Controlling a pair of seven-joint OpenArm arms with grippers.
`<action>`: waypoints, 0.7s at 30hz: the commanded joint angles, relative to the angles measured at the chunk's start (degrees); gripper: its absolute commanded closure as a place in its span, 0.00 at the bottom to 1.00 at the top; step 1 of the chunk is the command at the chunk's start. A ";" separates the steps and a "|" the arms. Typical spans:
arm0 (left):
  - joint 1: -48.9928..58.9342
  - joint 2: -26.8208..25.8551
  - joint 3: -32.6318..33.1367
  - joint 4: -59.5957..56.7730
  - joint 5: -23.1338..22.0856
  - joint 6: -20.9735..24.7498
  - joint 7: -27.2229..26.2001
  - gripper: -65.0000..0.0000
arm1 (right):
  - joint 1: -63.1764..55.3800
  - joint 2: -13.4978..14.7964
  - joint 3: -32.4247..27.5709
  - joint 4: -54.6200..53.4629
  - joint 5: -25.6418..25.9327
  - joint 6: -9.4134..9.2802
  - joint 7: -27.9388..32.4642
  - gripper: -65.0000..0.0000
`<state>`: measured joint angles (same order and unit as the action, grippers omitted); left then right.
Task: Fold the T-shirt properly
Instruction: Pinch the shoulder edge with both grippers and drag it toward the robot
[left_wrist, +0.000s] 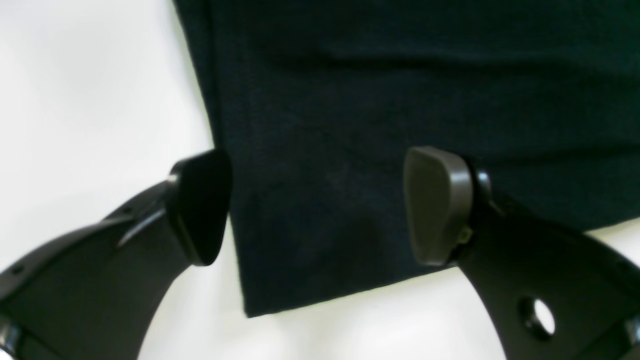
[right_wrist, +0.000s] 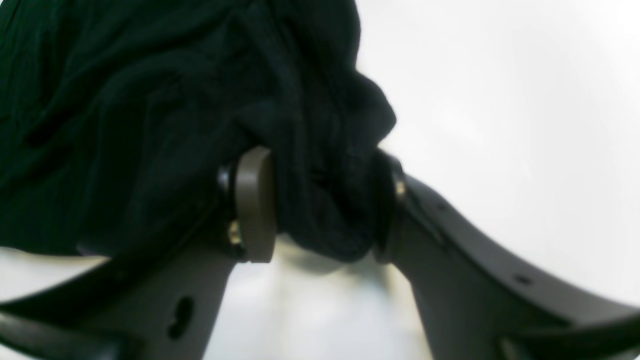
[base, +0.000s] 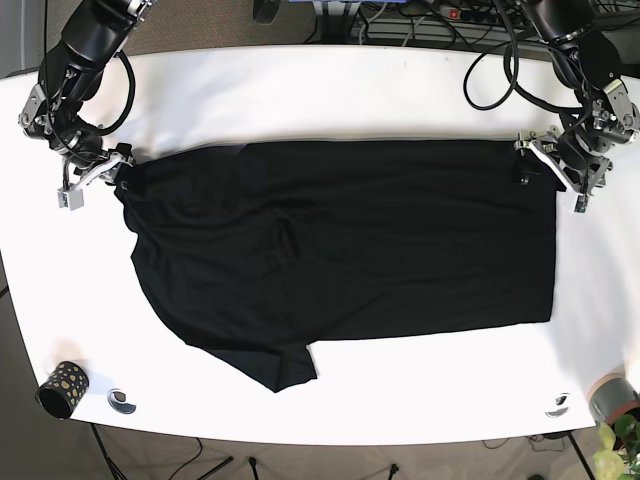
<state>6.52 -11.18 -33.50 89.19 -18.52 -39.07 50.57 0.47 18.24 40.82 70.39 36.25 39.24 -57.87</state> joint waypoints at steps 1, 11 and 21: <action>-0.24 -0.29 -0.39 0.79 -0.07 1.22 -1.03 0.23 | 0.54 1.14 0.19 0.69 0.28 0.36 0.24 0.55; 1.52 -0.29 -1.80 0.35 3.01 0.87 -1.03 0.23 | 0.45 1.14 0.19 0.69 0.63 0.36 0.15 0.55; 1.96 -0.29 -2.15 -4.13 2.83 0.52 -0.76 0.26 | 0.45 1.14 0.19 0.77 0.63 0.36 0.15 0.55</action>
<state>8.38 -11.05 -35.59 85.21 -15.57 -38.04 48.29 0.32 18.24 40.82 70.39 36.45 39.24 -57.71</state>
